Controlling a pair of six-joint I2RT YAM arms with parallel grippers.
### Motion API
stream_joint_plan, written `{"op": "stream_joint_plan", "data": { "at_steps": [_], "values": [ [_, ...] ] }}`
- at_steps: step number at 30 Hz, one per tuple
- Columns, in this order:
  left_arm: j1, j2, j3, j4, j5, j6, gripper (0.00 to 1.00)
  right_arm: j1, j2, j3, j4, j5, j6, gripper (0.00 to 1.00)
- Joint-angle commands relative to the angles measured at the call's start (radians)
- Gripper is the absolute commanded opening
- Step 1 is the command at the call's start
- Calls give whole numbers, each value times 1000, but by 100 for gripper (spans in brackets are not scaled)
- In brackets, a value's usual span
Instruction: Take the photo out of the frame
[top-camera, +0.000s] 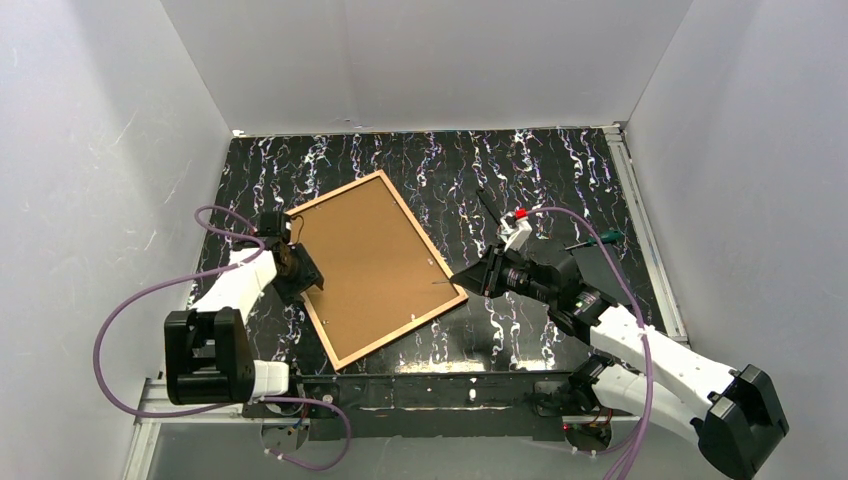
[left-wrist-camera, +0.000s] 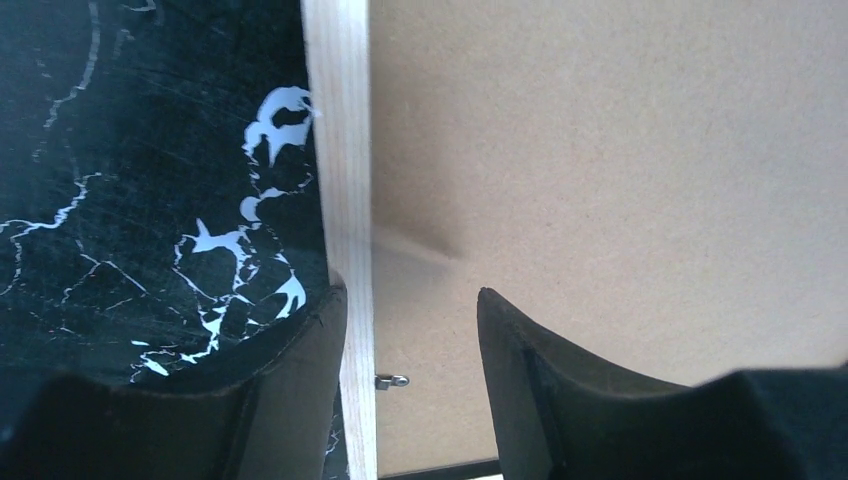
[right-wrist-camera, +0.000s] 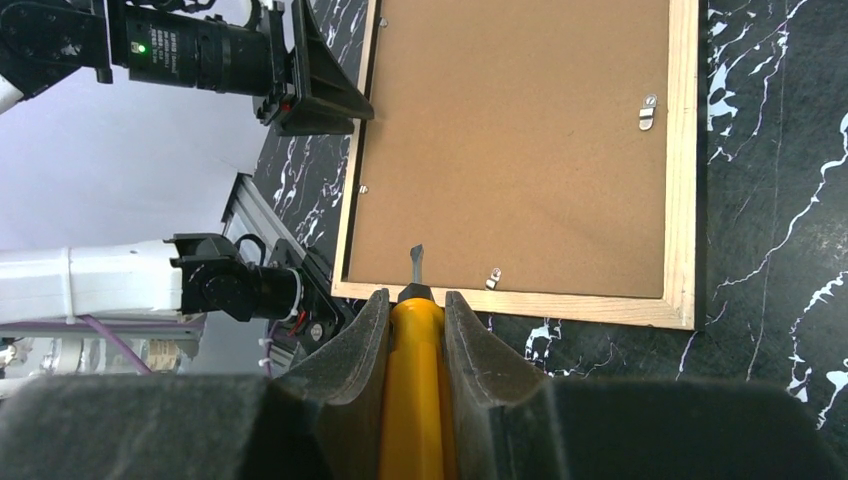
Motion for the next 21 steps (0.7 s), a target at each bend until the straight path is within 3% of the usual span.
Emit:
{"op": "stream_joint_plan", "data": {
  "at_steps": [1,7,9,14,19,21],
  "values": [
    [48,-9,-25,-92,-44,-12,50,-2,9,50,23,-16,-23,1],
    [72,-37,-76,-51,-46,-23,49,-3,19,47,31,-26,-22,1],
    [77,-37,-93,-22,-22,-23,44,-2,19,47,31,-25,-23,1],
    [80,-21,-131,51,50,-23,27,-2,20,40,38,-18,-23,1],
    [79,-21,-153,135,125,13,1,-2,65,60,31,26,-70,1],
    [77,-12,-137,107,148,25,0,-2,114,119,-35,99,-135,1]
  ]
}}
